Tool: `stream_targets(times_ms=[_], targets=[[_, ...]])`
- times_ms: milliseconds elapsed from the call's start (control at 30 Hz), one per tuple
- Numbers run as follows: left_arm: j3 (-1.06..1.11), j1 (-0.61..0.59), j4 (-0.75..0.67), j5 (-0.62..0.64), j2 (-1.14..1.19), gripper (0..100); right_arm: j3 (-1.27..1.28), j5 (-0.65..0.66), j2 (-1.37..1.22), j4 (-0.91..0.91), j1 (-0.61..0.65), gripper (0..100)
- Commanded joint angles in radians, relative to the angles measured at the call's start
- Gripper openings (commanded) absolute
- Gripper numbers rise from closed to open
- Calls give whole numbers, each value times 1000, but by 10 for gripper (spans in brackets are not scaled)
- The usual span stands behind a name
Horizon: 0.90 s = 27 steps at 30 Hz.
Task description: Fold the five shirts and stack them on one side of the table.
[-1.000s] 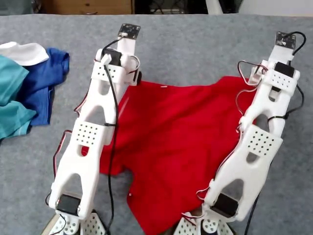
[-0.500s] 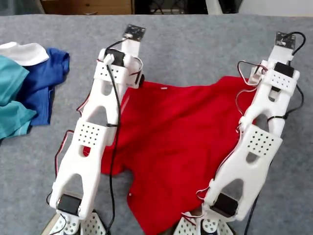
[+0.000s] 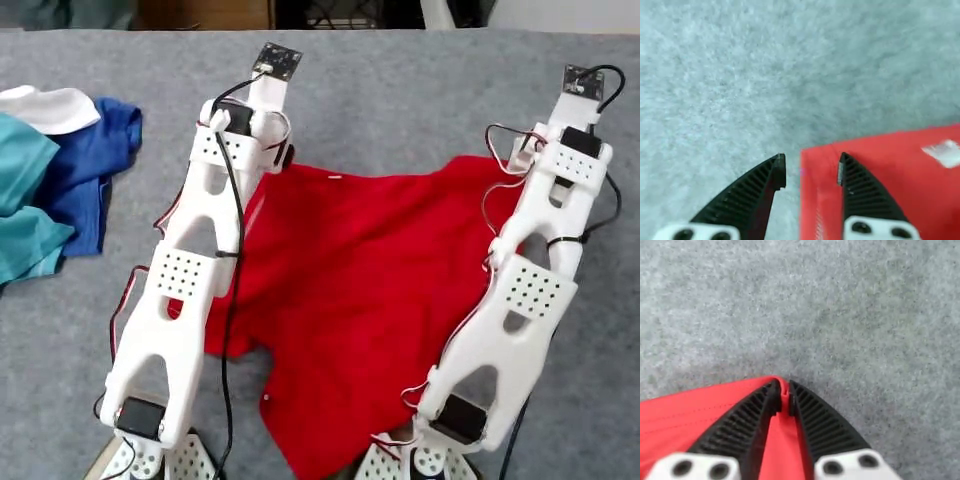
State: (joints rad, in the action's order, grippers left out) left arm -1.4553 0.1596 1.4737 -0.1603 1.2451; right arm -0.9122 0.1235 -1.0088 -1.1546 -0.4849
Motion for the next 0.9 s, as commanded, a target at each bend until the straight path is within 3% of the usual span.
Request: stream_targets(times_ms=[0, 333, 633, 767, 867], targets=[[79, -21, -75, -44, 9, 191, -51, 6, 19, -2, 5, 13], [68, -35, -12, -43, -46, 192, -51, 8, 19, -2, 5, 13], [77, -28, -5, 32, -192, 193, -50, 8, 19, -2, 5, 13], [74, -15, 54, 23, -216, 193, -50, 8, 19, -2, 5, 13], [81, 2, 115, -52, -213, 193, -50, 8, 19, -2, 5, 13]])
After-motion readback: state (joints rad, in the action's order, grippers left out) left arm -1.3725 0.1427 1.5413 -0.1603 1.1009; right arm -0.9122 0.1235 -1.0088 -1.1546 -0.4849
